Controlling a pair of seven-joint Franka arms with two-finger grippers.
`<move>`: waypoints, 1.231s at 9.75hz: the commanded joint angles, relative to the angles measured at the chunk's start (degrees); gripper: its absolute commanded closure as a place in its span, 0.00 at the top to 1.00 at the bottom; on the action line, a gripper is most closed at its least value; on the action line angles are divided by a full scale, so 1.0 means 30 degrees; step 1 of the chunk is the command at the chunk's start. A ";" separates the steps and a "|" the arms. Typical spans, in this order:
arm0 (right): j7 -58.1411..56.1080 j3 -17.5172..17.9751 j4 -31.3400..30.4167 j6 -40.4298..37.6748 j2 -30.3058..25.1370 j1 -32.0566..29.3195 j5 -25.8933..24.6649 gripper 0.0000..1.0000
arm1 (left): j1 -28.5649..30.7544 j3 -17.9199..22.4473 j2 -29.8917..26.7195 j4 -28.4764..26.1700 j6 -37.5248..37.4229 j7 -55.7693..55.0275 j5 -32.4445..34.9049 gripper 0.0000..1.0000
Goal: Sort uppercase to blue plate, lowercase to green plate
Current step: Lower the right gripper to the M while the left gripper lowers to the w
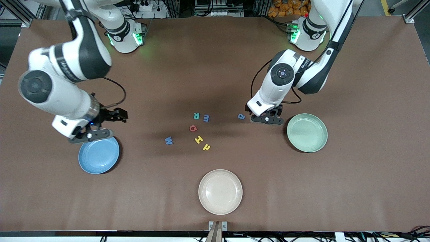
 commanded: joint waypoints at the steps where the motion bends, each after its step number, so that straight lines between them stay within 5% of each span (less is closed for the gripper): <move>1: 0.0840 -0.0122 -0.1488 0.2751 0.0899 0.0894 0.0054 1.00 | -0.0166 0.0113 -0.0406 -0.2680 0.2972 -0.0601 0.0655 1.00; 5: 0.1981 -0.0122 -0.2025 0.5692 0.3183 0.1920 0.0054 1.00 | -0.0602 0.0084 -0.0054 -0.5116 0.5299 -0.0922 0.0773 1.00; 12: 0.3714 -0.0151 -0.2582 1.0112 0.5734 0.3300 -0.0034 1.00 | -0.1134 -0.0297 0.1290 -0.5298 0.5854 -0.2681 0.1760 1.00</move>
